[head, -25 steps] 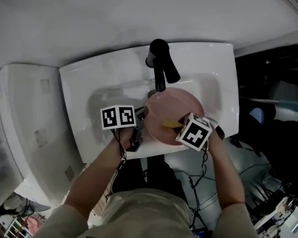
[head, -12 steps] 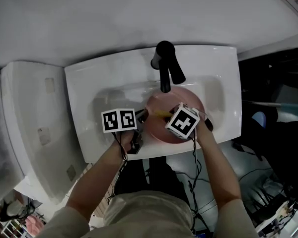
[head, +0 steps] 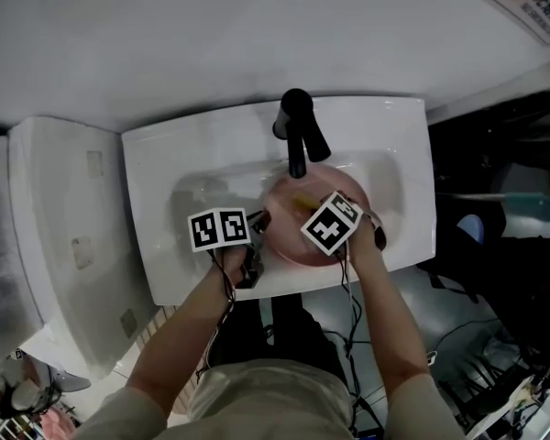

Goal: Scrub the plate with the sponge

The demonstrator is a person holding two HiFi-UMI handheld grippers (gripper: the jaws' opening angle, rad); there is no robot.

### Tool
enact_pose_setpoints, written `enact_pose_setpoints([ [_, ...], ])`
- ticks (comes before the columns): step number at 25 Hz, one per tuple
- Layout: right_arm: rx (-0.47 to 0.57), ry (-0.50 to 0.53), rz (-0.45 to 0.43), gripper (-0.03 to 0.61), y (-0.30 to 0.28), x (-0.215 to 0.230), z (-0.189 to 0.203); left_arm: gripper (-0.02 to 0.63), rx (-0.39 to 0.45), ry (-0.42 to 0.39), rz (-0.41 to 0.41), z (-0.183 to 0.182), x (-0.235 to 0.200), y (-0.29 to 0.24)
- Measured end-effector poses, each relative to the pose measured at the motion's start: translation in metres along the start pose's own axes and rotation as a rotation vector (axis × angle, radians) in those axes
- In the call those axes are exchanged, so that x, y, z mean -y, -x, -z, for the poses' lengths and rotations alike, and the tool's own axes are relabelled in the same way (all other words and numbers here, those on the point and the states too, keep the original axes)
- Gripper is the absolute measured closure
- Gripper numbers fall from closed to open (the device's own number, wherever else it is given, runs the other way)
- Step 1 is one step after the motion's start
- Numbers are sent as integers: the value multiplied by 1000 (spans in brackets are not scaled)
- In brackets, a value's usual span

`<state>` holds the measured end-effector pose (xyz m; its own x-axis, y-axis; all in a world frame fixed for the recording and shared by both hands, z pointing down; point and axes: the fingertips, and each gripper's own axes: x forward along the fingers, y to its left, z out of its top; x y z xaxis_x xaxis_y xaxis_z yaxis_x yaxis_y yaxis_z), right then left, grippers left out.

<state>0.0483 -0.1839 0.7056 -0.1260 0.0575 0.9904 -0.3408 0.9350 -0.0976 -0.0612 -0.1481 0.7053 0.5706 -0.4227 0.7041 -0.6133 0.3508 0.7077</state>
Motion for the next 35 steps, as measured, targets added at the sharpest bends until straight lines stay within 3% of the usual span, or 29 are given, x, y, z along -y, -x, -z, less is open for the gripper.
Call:
enact_pose_setpoints([
  [4, 14, -9, 148, 499, 12, 25, 12, 556, -11, -46, -13, -3, 2, 4],
  [10, 218, -204, 127, 497, 62, 24, 25, 492, -29, -165, 6, -8, 19, 28],
  [15, 399, -324, 165, 497, 126, 27, 27, 512, 56, -262, 0, -27, 49, 64],
  [23, 682, -376, 256, 495, 242, 21, 15, 535, 248, -558, 20, -61, 142, 138],
  [35, 1102, -341, 399, 494, 414, -29, 1, 584, 525, -983, 62, -57, 277, 258],
])
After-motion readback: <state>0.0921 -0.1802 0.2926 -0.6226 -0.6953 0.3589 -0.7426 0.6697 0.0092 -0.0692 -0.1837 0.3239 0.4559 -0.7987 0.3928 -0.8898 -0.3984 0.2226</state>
